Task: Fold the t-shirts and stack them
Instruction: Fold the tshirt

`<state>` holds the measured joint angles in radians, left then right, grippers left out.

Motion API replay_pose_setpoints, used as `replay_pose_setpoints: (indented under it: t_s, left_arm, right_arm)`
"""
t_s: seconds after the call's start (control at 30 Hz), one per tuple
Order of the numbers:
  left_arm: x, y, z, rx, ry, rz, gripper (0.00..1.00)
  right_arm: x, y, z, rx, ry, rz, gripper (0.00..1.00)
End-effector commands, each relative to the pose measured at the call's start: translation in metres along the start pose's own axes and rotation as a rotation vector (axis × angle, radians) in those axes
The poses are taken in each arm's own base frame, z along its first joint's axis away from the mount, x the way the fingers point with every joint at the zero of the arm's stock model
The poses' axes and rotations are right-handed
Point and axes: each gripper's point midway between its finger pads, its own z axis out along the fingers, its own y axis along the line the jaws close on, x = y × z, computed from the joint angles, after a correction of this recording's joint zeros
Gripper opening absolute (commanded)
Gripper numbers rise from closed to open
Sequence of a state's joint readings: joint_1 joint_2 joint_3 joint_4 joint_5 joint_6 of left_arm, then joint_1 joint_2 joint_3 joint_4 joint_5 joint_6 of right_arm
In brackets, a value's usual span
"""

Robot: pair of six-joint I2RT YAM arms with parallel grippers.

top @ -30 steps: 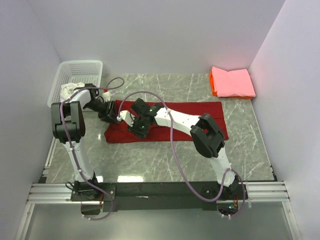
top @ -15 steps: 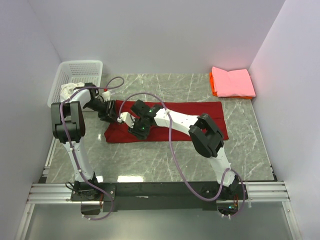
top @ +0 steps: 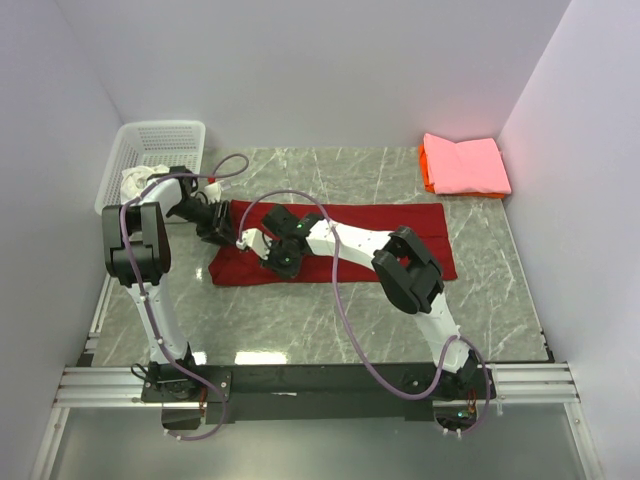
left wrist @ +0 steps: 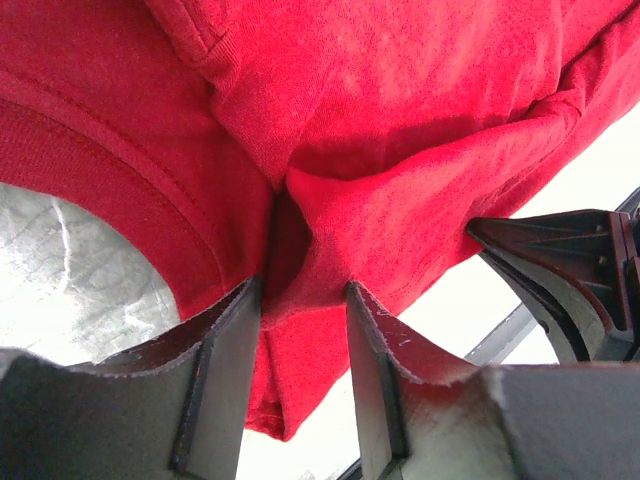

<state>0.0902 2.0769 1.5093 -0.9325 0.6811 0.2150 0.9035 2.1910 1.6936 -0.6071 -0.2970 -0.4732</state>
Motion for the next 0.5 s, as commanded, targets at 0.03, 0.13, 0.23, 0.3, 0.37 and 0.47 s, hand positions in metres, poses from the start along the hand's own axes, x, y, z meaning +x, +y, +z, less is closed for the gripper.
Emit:
replay_pose_setpoints:
  t_s: [0.03,0.13,0.23,0.3,0.37,0.47]
  left_arm:
    - [-0.005,-0.008,-0.009,-0.005,-0.008,0.019,0.45]
    - [-0.002,-0.009,-0.011,-0.007,-0.003,0.026,0.45]
    - [-0.001,-0.009,-0.011,-0.008,-0.002,0.030,0.45]
    - [-0.001,-0.009,-0.011,-0.005,-0.003,0.027,0.45]
    - [-0.002,-0.010,-0.010,-0.001,-0.005,0.025,0.45]
    - [-0.005,-0.009,-0.011,-0.002,-0.016,0.026,0.45]
  right_arm:
    - [-0.015,-0.004,-0.011,0.024,-0.039,-0.018,0.10]
    - [-0.019,-0.003,-0.019,0.023,-0.050,-0.018,0.21]
    - [-0.023,-0.003,-0.024,0.016,-0.062,-0.016,0.26]
    - [-0.027,-0.002,-0.025,0.009,-0.068,-0.015,0.26]
    - [-0.028,-0.002,-0.024,0.007,-0.071,-0.013,0.26]
    - [-0.032,-0.004,-0.025,0.009,-0.073,-0.011,0.26]
